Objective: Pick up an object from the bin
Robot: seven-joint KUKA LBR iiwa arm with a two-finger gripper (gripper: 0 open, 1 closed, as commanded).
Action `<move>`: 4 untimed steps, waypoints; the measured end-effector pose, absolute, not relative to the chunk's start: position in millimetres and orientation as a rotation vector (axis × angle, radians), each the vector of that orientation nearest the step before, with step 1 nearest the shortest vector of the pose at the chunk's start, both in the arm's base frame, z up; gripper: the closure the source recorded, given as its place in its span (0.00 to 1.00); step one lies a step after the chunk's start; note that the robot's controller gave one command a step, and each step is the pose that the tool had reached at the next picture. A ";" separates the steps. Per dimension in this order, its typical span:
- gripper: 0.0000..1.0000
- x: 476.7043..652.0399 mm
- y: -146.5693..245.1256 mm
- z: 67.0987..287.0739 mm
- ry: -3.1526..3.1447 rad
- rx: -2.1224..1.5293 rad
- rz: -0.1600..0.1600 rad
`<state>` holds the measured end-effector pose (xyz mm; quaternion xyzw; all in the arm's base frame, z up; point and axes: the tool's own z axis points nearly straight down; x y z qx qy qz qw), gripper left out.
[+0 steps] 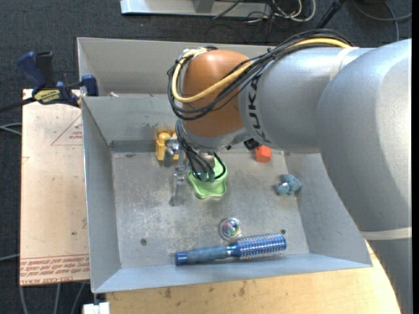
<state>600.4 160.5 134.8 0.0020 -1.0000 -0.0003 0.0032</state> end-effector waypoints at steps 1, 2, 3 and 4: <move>0.00 616.2 69.9 126.6 -3.131 0.280 0.003; 0.00 534.6 177.0 153.9 -3.014 0.890 -0.004; 0.00 489.7 96.1 133.5 -2.946 1.074 0.001; 0.00 486.6 100.4 71.1 -2.951 1.119 0.003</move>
Offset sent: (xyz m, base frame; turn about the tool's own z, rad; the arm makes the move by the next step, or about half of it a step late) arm 0.0148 -0.0865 -0.0078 -0.1812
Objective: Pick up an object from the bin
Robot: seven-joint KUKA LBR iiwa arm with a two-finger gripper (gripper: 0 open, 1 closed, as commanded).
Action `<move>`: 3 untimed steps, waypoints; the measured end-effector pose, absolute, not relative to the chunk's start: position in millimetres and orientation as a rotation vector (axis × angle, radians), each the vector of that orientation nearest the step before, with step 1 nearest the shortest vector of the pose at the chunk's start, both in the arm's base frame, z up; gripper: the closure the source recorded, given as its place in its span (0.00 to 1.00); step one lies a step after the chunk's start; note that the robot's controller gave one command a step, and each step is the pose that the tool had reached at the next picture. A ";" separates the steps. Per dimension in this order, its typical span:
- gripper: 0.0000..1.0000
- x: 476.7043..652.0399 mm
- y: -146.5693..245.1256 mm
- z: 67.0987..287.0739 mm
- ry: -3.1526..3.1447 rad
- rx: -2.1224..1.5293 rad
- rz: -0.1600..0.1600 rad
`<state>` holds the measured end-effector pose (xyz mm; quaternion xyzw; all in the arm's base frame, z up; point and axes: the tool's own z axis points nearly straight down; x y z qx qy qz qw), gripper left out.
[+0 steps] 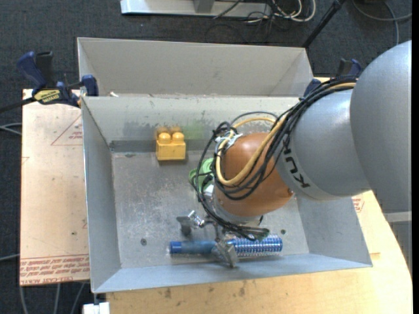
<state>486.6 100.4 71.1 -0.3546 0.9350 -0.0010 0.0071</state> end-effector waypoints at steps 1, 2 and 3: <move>1.00 484.4 101.0 71.3 2.931 -1.104 0.002; 1.00 503.9 94.7 199.4 2.949 -1.054 -0.001; 1.00 495.0 103.5 252.3 2.408 -2.013 0.001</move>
Offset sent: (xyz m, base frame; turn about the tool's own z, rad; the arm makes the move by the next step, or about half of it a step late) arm 0.0000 0.0000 0.0000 0.0000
